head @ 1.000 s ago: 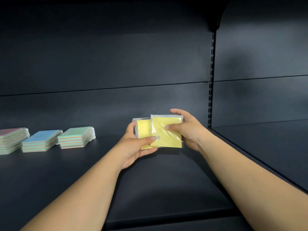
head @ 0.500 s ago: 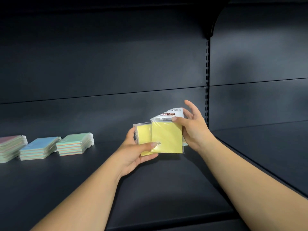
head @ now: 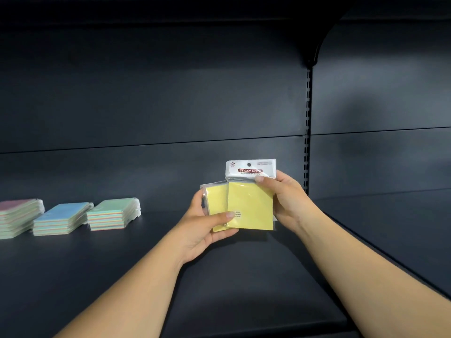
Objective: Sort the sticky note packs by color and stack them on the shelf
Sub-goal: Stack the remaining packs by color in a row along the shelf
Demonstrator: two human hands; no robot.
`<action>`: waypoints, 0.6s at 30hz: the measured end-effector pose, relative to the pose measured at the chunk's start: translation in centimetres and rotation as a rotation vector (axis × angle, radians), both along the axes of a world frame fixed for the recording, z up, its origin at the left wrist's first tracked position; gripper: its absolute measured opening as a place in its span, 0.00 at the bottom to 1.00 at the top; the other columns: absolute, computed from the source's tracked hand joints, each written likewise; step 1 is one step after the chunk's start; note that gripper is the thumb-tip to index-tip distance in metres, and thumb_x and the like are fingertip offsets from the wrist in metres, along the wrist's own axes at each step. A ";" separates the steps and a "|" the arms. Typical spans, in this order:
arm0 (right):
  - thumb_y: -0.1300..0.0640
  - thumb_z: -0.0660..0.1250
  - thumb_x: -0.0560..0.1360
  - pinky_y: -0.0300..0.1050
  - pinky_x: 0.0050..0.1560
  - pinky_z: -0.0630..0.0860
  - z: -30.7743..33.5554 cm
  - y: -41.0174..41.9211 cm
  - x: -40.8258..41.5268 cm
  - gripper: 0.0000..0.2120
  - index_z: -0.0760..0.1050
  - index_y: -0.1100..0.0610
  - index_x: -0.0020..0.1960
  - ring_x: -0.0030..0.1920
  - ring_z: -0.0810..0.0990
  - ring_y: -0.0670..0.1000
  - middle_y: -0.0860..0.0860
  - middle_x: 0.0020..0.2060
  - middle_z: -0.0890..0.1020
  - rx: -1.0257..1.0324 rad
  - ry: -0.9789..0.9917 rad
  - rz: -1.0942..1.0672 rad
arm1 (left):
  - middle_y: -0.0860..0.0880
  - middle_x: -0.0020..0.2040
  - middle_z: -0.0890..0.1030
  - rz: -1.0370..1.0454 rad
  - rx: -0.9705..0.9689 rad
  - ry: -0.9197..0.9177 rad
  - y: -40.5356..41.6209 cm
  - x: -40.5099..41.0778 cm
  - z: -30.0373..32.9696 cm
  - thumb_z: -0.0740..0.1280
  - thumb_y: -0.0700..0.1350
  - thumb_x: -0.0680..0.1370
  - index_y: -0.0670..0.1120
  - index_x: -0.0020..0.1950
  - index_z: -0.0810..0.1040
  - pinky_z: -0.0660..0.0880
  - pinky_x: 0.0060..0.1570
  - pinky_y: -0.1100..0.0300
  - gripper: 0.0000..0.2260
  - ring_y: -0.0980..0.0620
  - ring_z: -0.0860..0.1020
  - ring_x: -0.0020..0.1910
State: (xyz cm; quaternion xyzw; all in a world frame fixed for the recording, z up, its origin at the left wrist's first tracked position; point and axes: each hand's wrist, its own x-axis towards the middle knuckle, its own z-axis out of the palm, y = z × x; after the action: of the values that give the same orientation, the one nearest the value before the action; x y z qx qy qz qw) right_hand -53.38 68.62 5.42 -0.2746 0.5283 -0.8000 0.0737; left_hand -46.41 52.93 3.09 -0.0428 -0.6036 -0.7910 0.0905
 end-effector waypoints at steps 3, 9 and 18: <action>0.58 0.63 0.77 0.44 0.42 0.79 -0.5 -0.5 0.0 0.06 0.78 0.56 0.48 0.40 0.81 0.50 0.51 0.40 0.84 0.026 -0.050 -0.029 | 0.47 0.54 0.79 0.005 0.025 0.020 -0.1 0.0 0.2 0.66 0.28 0.72 0.52 0.59 0.69 0.80 0.35 0.57 0.24 0.49 0.81 0.47; 0.55 0.62 0.79 0.45 0.40 0.78 -1.3 -2.1 0.6 0.06 0.75 0.56 0.47 0.39 0.80 0.50 0.52 0.40 0.82 0.080 -0.067 -0.062 | 0.50 0.55 0.77 -0.080 -0.120 -0.036 0.5 0.0 -0.1 0.61 0.29 0.75 0.56 0.58 0.67 0.81 0.40 0.52 0.23 0.46 0.80 0.49; 0.50 0.65 0.76 0.50 0.59 0.74 -2.2 -3.7 -0.2 0.20 0.70 0.58 0.64 0.58 0.77 0.53 0.55 0.61 0.77 0.236 -0.073 -0.163 | 0.51 0.55 0.76 0.139 -0.355 0.037 -0.2 -1.2 -0.6 0.67 0.31 0.73 0.55 0.57 0.65 0.72 0.54 0.59 0.23 0.53 0.75 0.55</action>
State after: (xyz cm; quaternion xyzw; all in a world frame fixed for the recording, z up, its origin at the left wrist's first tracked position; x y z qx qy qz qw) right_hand -53.62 64.95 3.18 -0.1907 0.6363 -0.7451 0.0595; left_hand -47.57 52.70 2.47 -0.0307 -0.7335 -0.6629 0.1471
